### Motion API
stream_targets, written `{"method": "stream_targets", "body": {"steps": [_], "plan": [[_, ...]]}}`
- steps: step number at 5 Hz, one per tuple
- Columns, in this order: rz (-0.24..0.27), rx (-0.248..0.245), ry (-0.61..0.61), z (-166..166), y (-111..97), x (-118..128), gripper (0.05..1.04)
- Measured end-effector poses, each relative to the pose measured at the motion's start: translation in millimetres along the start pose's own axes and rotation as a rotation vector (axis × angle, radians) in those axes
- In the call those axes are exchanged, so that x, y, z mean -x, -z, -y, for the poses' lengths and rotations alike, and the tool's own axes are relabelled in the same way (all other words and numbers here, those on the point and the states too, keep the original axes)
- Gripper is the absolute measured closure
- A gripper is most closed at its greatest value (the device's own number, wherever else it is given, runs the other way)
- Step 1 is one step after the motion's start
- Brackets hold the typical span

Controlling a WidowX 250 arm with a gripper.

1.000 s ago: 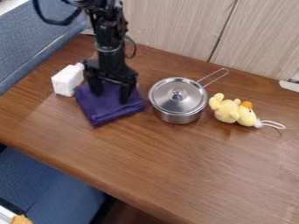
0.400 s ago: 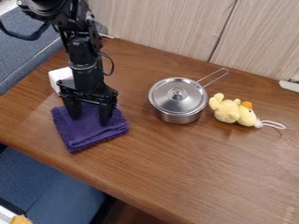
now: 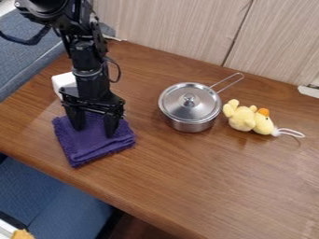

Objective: Move the purple cloth to the bottom of the table

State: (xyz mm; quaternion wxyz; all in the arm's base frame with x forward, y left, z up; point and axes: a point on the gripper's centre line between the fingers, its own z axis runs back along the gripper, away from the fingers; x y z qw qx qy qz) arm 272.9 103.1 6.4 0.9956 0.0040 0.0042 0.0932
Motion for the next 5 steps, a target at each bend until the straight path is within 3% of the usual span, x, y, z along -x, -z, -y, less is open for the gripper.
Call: {"method": "stream_targets", "body": {"steps": [2,3,4,5], "plan": [[0.147,0.033,0.028,11.5,-41.8,-17.3,0.084],[0.18,0.058,0.033,15.5,-62.5,-21.4,0.084],[0.2,0.115,0.097,22.8,-74.8,-28.3,0.084],[0.204,0.112,0.097,19.8,-75.7,-28.5,0.084]]}}
